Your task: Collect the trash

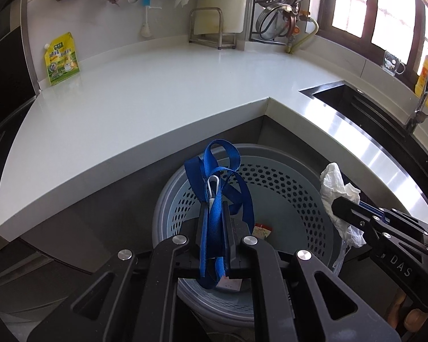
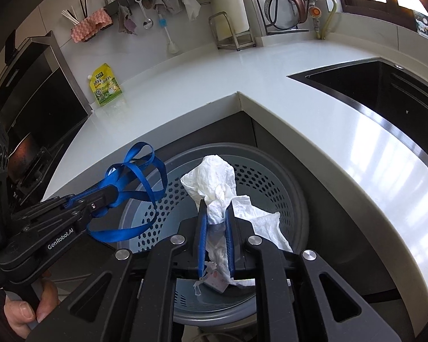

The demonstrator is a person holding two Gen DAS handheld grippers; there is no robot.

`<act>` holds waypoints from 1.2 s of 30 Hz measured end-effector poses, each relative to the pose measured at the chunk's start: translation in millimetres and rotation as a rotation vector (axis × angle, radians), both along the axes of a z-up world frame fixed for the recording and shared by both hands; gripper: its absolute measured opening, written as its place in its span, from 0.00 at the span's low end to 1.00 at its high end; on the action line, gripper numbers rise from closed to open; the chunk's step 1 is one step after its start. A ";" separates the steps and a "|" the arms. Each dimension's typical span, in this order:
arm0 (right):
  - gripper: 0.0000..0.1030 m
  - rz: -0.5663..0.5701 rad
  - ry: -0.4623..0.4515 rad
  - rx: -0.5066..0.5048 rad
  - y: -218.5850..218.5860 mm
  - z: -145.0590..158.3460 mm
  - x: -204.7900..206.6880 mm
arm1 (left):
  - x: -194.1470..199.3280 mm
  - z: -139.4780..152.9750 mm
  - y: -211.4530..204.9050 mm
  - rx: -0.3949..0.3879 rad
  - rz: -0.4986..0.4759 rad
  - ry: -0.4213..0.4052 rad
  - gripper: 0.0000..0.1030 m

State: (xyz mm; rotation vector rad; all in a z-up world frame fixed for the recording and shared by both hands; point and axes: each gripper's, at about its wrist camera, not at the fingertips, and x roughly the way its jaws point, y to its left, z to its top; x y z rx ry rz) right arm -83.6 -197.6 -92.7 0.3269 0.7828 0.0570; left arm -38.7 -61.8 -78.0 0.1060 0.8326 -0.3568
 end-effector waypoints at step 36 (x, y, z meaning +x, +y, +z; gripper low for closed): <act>0.56 -0.046 0.017 -0.026 -5.5 -13.2 2.6 | 9.4 -5.4 13.3 0.039 0.093 -0.007 0.69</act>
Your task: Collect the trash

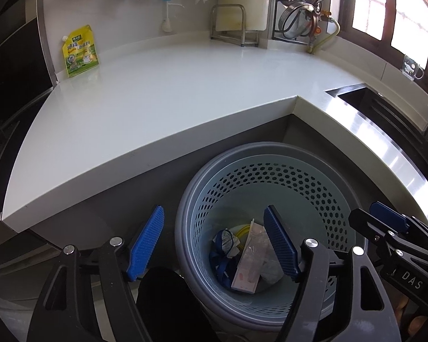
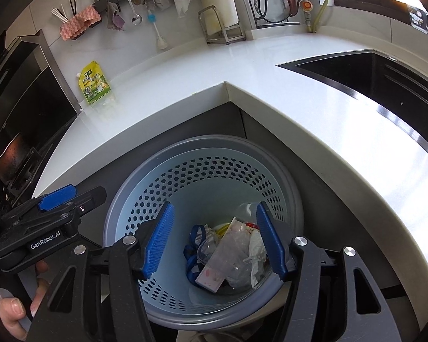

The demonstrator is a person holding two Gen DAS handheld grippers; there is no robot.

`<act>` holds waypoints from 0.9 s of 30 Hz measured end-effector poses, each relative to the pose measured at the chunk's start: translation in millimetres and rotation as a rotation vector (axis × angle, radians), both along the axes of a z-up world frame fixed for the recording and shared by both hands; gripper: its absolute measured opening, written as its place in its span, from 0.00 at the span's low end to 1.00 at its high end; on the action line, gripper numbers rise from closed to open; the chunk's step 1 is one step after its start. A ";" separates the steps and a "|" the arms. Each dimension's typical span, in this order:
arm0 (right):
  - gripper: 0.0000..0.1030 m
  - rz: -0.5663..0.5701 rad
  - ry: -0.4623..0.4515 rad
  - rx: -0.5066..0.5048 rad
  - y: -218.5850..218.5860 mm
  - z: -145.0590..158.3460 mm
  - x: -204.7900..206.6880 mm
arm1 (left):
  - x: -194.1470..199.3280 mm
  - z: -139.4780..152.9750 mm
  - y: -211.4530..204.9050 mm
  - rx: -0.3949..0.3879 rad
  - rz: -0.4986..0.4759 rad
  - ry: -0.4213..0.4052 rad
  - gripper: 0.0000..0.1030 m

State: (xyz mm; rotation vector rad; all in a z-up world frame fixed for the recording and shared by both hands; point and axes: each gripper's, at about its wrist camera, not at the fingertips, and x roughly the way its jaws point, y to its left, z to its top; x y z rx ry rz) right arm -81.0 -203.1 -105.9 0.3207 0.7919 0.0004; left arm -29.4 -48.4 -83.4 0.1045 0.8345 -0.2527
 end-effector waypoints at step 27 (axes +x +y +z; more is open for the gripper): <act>0.61 -0.018 -0.002 -0.012 -2.1 1.7 -2.4 | -4.2 4.4 0.3 0.023 0.007 -0.020 0.86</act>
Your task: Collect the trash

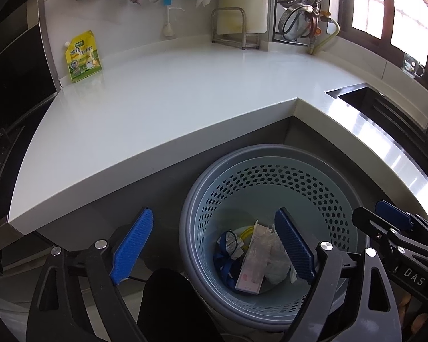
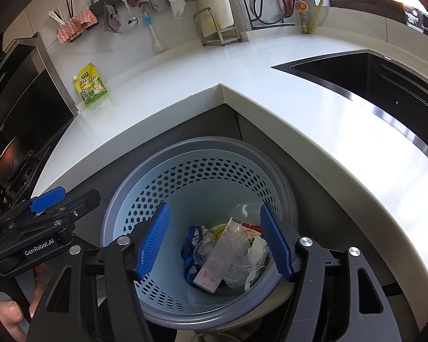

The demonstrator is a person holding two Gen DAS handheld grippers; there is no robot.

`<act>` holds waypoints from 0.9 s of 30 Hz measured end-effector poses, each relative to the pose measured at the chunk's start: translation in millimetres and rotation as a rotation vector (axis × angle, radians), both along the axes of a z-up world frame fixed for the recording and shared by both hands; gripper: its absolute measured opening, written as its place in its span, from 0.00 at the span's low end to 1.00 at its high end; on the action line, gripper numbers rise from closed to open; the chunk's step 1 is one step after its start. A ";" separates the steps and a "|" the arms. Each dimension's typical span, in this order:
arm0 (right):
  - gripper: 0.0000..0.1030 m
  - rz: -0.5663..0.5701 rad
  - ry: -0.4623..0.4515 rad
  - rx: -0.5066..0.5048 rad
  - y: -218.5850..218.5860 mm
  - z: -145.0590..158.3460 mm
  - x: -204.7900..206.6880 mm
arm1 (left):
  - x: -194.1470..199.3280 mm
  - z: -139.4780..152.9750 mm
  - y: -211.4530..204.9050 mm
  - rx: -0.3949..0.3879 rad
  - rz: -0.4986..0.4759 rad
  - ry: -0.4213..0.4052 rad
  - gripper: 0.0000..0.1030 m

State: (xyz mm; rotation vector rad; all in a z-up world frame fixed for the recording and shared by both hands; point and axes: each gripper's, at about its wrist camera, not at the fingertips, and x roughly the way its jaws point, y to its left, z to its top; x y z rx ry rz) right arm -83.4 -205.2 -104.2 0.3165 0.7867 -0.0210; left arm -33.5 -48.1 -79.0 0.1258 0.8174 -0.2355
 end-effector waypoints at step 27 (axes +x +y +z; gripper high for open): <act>0.70 -0.014 -0.004 -0.034 2.9 3.7 -1.9 | -2.0 1.8 4.4 0.010 0.030 -0.003 0.94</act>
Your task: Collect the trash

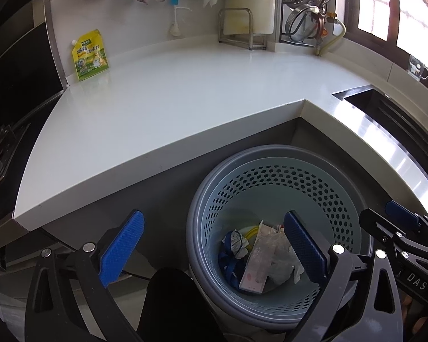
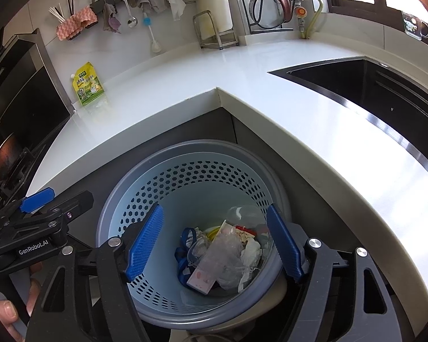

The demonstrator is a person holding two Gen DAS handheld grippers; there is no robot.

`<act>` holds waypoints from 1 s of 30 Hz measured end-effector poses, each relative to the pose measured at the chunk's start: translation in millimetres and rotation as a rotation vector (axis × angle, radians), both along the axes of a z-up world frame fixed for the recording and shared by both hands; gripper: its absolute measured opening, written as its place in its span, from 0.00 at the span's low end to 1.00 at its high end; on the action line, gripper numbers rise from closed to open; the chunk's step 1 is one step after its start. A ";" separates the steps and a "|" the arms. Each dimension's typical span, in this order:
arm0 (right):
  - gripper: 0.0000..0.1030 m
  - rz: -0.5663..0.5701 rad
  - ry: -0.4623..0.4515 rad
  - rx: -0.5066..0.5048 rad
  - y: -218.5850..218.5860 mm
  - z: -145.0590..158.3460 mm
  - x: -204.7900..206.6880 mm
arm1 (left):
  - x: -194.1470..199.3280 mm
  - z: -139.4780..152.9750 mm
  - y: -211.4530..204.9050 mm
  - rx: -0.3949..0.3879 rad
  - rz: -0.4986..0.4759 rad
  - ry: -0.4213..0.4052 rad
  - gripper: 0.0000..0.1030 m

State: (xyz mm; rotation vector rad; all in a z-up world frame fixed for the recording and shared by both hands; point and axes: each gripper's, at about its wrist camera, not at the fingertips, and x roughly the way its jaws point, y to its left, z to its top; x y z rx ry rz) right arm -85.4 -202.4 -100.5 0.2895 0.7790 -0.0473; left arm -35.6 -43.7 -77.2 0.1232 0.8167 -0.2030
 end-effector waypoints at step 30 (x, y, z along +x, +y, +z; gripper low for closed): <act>0.70 0.011 0.007 -0.008 3.8 -1.7 1.1 | -0.1 1.8 -4.5 0.024 0.020 -0.014 0.94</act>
